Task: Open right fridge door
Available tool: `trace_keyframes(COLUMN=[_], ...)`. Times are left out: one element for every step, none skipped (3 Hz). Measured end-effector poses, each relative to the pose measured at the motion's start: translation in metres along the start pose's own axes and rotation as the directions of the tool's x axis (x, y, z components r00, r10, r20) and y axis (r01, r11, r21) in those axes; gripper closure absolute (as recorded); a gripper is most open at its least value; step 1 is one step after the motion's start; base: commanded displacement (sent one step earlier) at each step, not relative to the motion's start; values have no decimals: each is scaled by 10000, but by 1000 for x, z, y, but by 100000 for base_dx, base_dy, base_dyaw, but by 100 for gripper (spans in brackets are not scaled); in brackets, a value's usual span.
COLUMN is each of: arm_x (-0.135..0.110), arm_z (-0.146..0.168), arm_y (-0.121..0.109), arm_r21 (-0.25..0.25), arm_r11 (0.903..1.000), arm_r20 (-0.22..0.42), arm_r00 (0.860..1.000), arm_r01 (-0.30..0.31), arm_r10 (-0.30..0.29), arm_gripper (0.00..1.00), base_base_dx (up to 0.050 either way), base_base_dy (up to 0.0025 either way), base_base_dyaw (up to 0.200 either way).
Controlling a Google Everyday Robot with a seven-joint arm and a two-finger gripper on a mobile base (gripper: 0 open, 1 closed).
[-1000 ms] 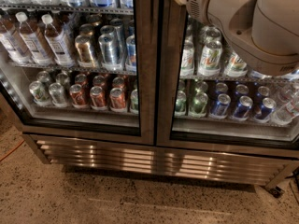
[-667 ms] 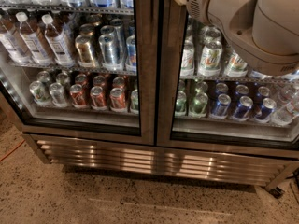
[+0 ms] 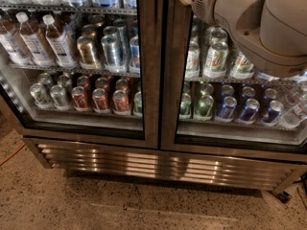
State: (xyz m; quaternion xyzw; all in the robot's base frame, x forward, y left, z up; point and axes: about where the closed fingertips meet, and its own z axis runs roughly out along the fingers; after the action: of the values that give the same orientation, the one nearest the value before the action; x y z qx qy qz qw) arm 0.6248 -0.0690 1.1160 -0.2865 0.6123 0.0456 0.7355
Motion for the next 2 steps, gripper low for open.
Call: trace_keyframes(arm_x=[-1, -1], arm_z=[1, 1], arm_y=[3, 3], arm_r21=[-82, -83], arm_r11=[9999, 9999], arm_r20=[14, 15], arm_r00=[10000, 10000], arm_r01=[-77, -76], arm_r10=[77, 76], arm_gripper=[100, 100], base_base_dx=[0, 0], base_base_dy=[0, 0], base_base_dyaw=[0, 0])
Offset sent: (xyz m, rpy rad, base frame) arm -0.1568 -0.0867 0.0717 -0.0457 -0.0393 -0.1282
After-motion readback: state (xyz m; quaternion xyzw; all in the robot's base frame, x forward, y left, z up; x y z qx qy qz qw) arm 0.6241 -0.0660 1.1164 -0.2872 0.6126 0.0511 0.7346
